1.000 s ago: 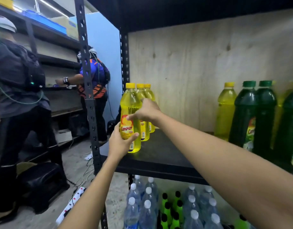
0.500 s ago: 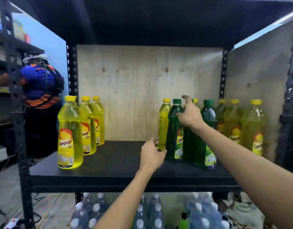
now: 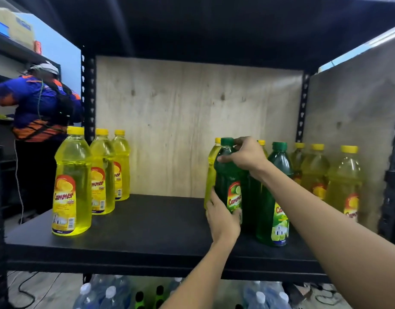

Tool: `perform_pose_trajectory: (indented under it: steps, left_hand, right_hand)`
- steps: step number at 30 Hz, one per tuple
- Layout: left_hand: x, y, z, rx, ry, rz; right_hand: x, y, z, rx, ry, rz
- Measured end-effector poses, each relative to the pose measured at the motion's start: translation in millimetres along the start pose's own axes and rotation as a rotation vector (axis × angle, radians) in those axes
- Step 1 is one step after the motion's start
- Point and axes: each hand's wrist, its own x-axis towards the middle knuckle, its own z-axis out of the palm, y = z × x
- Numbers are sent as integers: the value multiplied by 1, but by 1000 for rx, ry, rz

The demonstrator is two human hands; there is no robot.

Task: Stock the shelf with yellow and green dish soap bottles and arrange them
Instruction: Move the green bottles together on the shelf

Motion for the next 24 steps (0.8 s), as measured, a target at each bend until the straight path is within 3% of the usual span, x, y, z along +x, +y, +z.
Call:
perform_pose_trajectory:
  steps: [4, 10, 16, 24]
  left_hand:
    - [-1, -13, -22, -63, -48, 77]
    - [58, -37, -101, -89, -153, 230]
    - [153, -91, -160, 59, -193, 124]
    - [206, -133, -160, -45, -219, 80]
  right_hand:
    - [-25, -17, 4, 4, -155, -137]
    - [-8, -43, 62, 3, 50, -258]
    - [37, -55, 153, 111, 95, -203]
    - [99, -52, 224, 41, 100, -157]
